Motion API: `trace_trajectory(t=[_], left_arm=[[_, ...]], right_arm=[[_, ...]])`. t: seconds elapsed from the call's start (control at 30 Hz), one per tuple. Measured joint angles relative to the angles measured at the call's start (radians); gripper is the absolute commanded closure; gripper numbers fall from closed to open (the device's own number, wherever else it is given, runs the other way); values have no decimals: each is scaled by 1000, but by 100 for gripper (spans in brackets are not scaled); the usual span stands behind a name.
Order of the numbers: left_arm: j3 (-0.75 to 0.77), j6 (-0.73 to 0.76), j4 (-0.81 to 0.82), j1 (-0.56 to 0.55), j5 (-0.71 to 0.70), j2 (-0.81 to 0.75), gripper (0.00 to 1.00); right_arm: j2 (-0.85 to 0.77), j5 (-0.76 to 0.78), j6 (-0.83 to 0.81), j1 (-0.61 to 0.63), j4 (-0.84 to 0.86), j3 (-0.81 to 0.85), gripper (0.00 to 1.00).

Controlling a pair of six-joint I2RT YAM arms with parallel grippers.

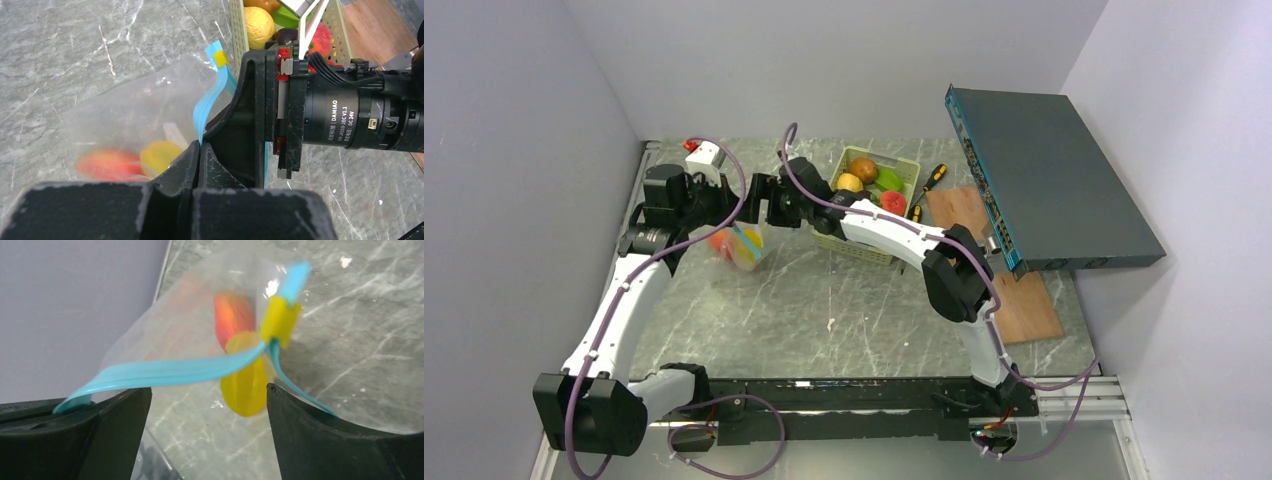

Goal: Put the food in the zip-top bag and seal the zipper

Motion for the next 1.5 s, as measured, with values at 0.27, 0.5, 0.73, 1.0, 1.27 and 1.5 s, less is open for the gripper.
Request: trace_trajectory(t=[0.27,0.5,0.73,1.0,1.27,1.5], left_arm=[[0,0,-4,-2,-3,2,100],[0,0,-13,-2,-66,1,100],[0,0,-33,-2,-111,12,100],[0,0,-45,-2,-124,19,100],[0,0,-53,-2,-124,23,100],[1,0,-54,-2,-123,34,100]], right_arm=[[-1,39,-65,0,-62,11,16],[-71,77,-174,3,-137,-13,19],[-237,132,-308,3,-171,-92,23],[-403,341,-430,-21,-222,-197,22],[-386,446,-432,-204,-293,-260,19],[-218,473,-426,-271,-357,-193,22]])
